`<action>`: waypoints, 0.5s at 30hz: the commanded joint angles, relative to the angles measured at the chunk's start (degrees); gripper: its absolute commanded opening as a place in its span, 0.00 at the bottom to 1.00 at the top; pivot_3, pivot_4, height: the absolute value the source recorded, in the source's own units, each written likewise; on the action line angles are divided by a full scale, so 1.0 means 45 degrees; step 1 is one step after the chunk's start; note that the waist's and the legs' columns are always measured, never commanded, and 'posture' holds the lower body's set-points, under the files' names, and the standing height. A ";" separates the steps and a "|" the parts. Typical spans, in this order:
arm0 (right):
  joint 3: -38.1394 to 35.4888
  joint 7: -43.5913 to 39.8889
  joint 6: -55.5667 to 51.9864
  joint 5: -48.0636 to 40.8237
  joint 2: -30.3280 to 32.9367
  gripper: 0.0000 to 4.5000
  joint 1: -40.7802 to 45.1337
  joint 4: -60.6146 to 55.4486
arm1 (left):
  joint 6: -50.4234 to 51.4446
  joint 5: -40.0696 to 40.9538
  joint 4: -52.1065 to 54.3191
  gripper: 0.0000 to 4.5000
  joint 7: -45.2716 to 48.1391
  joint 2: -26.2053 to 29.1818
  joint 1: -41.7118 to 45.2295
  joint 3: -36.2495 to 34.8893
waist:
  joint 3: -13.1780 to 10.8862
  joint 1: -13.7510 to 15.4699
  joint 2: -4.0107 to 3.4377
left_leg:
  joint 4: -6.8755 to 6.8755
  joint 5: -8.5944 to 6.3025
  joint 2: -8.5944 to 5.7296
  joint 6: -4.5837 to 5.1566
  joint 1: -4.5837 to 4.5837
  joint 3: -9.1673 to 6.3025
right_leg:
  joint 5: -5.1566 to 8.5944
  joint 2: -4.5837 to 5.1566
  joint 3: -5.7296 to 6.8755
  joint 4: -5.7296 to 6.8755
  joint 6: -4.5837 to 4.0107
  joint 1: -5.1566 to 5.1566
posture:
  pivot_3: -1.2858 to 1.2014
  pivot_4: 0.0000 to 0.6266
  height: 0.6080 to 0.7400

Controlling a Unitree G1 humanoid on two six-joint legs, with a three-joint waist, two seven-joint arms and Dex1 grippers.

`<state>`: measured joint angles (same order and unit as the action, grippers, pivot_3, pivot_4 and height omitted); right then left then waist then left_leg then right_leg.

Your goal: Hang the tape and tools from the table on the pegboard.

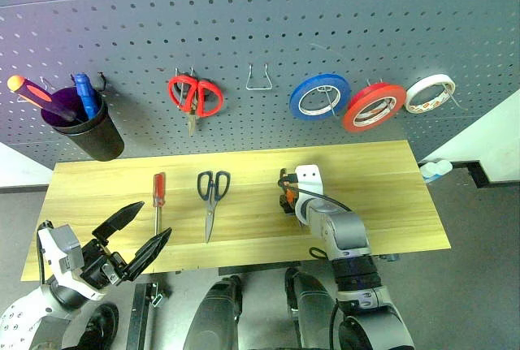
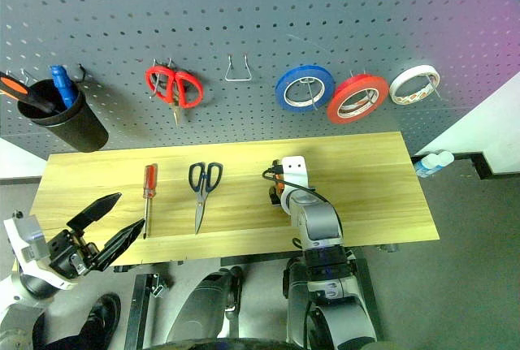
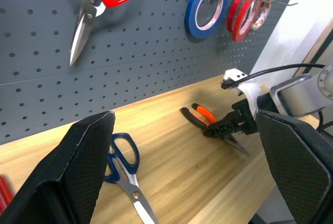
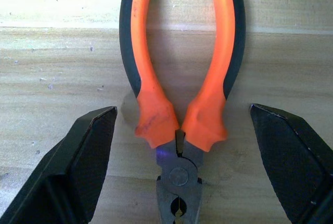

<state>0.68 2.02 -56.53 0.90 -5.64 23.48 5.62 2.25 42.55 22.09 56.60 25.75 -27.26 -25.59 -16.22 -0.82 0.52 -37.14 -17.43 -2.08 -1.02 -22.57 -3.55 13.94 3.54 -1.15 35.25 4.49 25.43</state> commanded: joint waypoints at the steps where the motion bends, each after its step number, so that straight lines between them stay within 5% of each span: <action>1: 0.0193 -0.0023 0.0171 -0.0086 -0.0117 0.82 -0.0082 0.0012 | -0.0173 -0.0007 0.0048 1.00 0.0081 -0.0002 -0.0138 -0.0111 | 0.0000 -0.0005 0.0000 | 0.0000 0.0000 0.0000 0.0000 0.0000 0.0000 | 0.0000 0.0000 -0.0001 0.0000 0.0000 0.0000 | 0.56 0.49 0.98; 6: 0.0051 -0.0114 0.0439 -0.0219 -0.0149 0.48 0.0138 0.0437 | -0.0190 -0.0013 0.0125 1.00 0.0096 -0.0051 -0.0247 -0.0115 | 0.0000 -0.0009 0.0001 | 0.0000 0.0001 0.0000 -0.0001 0.0000 0.0001 | -0.0002 -0.0001 0.0002 0.0000 0.0003 0.0001 | 0.56 0.48 0.98; 15: 0.0231 -0.0373 0.1084 -0.0156 0.0171 0.47 0.0089 0.0903 | -0.0231 0.0001 0.0083 1.00 0.0092 -0.0079 -0.0184 -0.0112 | 0.0003 -0.0001 0.0004 | -0.0004 0.0005 -0.0002 -0.0008 0.0004 0.0000 | -0.0003 -0.0004 0.0004 0.0015 0.0005 0.0000 | 0.56 0.47 0.98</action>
<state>1.58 0.91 -51.87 0.88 -5.07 24.54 9.31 2.06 42.45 22.07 56.85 25.64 -27.40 -25.58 -16.21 -0.83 0.54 -37.16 -17.41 -2.09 -1.06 -22.55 -3.55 13.92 3.53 -1.13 35.31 4.51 25.42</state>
